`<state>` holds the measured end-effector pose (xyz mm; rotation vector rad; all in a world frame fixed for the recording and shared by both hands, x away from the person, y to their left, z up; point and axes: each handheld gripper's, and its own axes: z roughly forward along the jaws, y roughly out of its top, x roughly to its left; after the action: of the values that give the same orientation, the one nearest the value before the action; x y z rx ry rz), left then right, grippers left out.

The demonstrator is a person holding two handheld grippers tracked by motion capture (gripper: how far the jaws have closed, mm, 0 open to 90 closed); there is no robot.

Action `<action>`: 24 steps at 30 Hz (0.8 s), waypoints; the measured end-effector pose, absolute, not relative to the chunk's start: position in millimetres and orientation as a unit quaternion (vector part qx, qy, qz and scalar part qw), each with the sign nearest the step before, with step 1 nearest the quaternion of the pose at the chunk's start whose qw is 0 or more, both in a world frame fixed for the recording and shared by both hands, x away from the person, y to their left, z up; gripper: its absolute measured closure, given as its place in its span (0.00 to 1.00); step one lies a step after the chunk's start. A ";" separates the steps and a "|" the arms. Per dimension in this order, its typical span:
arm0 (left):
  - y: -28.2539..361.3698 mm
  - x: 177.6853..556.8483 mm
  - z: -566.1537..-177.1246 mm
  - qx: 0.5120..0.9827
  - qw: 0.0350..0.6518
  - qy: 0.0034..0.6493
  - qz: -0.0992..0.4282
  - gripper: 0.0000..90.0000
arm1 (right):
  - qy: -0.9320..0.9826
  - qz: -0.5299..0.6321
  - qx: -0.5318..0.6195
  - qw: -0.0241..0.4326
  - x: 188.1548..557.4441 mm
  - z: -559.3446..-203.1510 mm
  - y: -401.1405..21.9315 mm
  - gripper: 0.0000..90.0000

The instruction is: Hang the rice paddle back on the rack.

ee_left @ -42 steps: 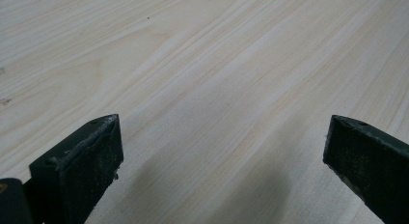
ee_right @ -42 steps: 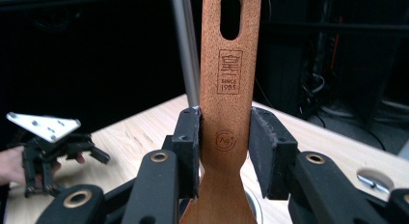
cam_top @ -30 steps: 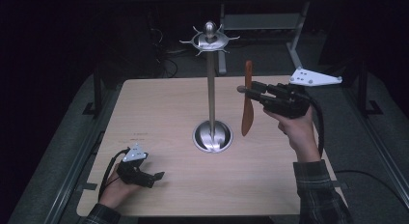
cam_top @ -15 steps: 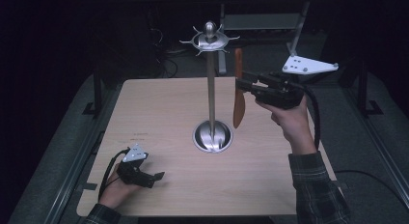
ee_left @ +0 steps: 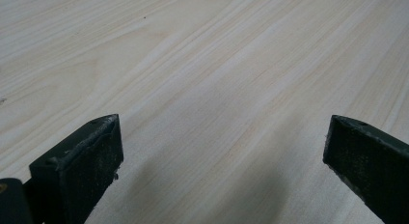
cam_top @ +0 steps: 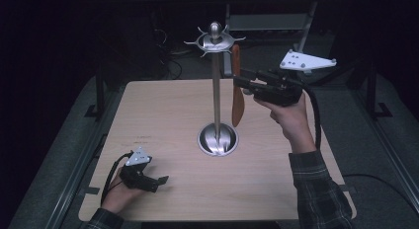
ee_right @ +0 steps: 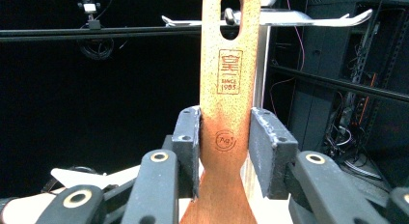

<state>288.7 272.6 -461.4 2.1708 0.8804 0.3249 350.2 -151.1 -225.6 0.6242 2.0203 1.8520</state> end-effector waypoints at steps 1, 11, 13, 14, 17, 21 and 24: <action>272.6 288.6 -461.4 0.850 0.379 0.344 0.127 0.00 | 0.709 0.650 0.218 0.165 351.2 -225.8 -150.4 0.72; 273.0 288.6 -461.4 0.849 0.380 0.344 0.129 0.00 | 0.711 0.647 0.222 0.161 356.8 -228.1 -144.5 0.72; 272.9 288.5 -461.5 0.848 0.381 0.345 0.129 0.00 | 0.712 0.647 0.223 0.160 357.5 -228.5 -143.7 0.72; 272.9 288.6 -461.5 0.849 0.381 0.344 0.129 0.00 | 0.712 0.647 0.222 0.160 358.1 -228.8 -143.4 0.72; 273.0 288.4 -461.5 0.848 0.381 0.345 0.128 0.00 | 0.713 0.646 0.224 0.160 358.8 -229.2 -142.9 0.72; 273.6 288.7 -461.3 0.851 0.377 0.342 0.129 0.00 | 0.716 0.641 0.223 0.163 359.0 -229.4 -142.3 0.71; 273.8 288.8 -461.2 0.851 0.377 0.342 0.130 0.00 | 0.717 0.641 0.223 0.162 359.3 -230.2 -142.2 0.71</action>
<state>288.8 273.8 -461.2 2.1761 0.8755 0.3313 359.3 -142.2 -230.2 0.6363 2.0449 1.8286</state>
